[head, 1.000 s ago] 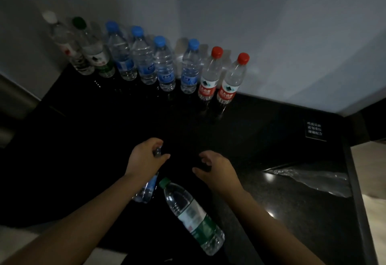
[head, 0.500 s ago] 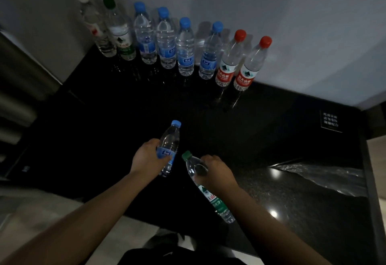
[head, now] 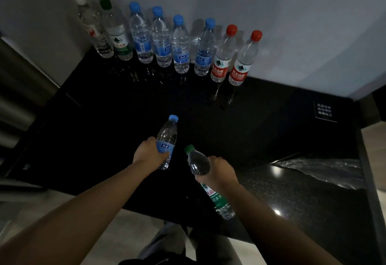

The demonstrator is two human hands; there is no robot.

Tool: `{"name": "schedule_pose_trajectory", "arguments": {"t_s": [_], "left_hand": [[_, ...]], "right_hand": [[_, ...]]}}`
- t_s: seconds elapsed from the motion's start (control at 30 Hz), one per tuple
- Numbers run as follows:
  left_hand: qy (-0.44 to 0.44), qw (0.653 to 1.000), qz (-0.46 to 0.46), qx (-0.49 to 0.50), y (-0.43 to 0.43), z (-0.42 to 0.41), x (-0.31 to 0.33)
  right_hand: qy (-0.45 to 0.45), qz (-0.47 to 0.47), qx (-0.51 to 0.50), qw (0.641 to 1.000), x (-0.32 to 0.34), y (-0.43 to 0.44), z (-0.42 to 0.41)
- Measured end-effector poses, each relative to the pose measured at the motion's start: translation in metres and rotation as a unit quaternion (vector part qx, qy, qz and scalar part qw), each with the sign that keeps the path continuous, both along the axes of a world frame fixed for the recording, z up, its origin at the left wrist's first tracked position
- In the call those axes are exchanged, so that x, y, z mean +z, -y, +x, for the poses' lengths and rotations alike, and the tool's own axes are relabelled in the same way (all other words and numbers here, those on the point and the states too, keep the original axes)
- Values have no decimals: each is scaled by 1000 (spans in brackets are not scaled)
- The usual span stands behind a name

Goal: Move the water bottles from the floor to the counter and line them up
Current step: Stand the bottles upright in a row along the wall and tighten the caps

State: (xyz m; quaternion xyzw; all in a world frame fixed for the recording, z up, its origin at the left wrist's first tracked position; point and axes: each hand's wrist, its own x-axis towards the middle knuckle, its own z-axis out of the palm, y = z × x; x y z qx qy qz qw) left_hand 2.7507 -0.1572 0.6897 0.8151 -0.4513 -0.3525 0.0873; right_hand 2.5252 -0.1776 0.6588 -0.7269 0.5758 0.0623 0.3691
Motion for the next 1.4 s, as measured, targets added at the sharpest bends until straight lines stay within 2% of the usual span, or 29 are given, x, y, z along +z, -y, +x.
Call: {"name": "schedule_pose_trajectory", "arguments": {"t_s": [0.23,0.4,0.53,0.67,1.03,1.17,1.27,1.33,1.4], "left_hand": [[-42,998,44,34,8,-8,3],[-73,995,-4,62,3,-26,4],[-124,988,-59,64,9,-46,16],[-172,979,-103,35,25,-61,34],[-251,958,-135,-27,86,-62,67],[-278,951,-131,-41,103,-59,68],[-288,947,-131,-47,113,-63,67],[-291,946,-131,-48,119,-68,65],[-291,946,-133,-51,126,-75,63]], "right_hand": [[63,-26,-69,995,14,5,-39],[92,-70,-99,988,28,3,-58],[110,-70,-129,983,42,7,-72],[136,-104,-160,972,64,18,-84],[244,-171,-292,909,119,65,-106],[230,-219,-341,885,123,76,-106],[155,-271,-395,864,126,86,-106],[137,-288,-421,849,129,95,-108],[136,-288,-419,850,129,106,-111]]}}
